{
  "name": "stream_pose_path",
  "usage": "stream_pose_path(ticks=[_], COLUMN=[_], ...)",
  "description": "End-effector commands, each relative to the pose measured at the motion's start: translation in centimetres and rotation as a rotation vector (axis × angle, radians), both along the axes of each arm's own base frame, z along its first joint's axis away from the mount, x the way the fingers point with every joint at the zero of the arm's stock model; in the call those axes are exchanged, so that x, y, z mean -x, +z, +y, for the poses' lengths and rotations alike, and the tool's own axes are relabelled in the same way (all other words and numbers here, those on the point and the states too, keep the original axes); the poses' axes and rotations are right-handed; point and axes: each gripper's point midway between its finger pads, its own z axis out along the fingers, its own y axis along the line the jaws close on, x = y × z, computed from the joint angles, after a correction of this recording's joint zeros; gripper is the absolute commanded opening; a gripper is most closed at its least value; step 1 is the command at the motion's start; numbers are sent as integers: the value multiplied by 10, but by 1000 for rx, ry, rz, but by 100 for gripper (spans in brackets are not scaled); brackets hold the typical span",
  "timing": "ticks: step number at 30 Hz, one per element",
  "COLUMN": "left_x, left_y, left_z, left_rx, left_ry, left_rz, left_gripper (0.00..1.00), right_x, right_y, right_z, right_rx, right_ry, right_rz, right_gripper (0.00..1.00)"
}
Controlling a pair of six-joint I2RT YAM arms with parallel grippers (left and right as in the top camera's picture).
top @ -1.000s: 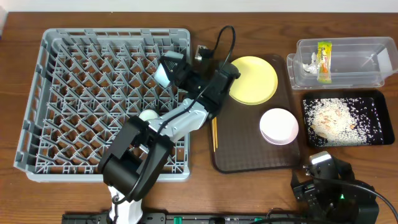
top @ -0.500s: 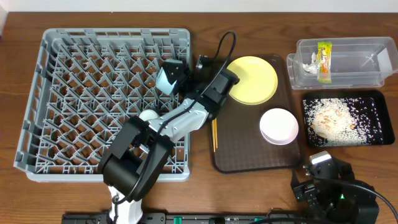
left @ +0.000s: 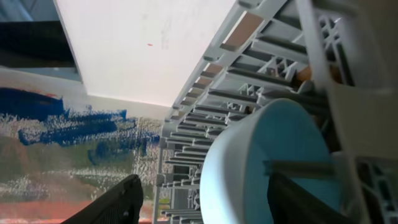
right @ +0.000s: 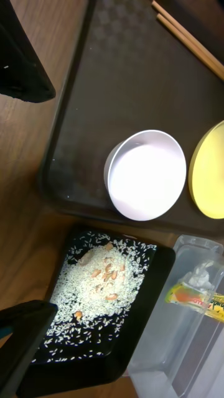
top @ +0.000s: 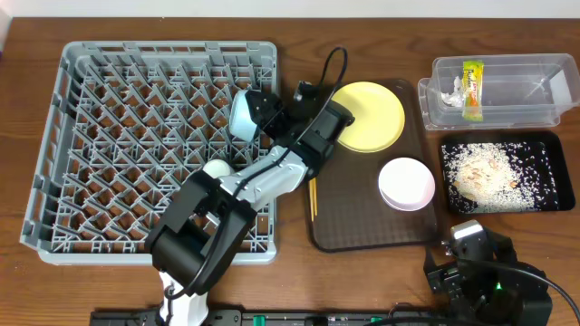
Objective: Sort waste into correct bins and load items into the dishwasher
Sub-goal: 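Open the left gripper and move it right toward the brown tray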
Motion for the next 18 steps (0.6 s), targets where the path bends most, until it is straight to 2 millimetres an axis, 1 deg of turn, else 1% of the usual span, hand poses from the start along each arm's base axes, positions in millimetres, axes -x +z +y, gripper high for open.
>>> stream_pose_path(ticks=[1, 5, 8, 18], left_x=[-4, -4, -4, -9], left_y=[12, 18, 28, 85], left_z=[-4, -4, -5, -8], left_rx=[42, 54, 82, 251], left_ry=[4, 3, 4, 7], left_rz=[-47, -60, -94, -307], left_gripper=[64, 64, 64, 64], right_x=[1, 1, 1, 1], right_y=[-1, -1, -1, -1], right_z=[0, 0, 0, 0], right_rx=[1, 1, 1, 1], right_ry=[4, 4, 4, 4], right_rz=[3, 3, 3, 3], right_gripper=[99, 99, 99, 99])
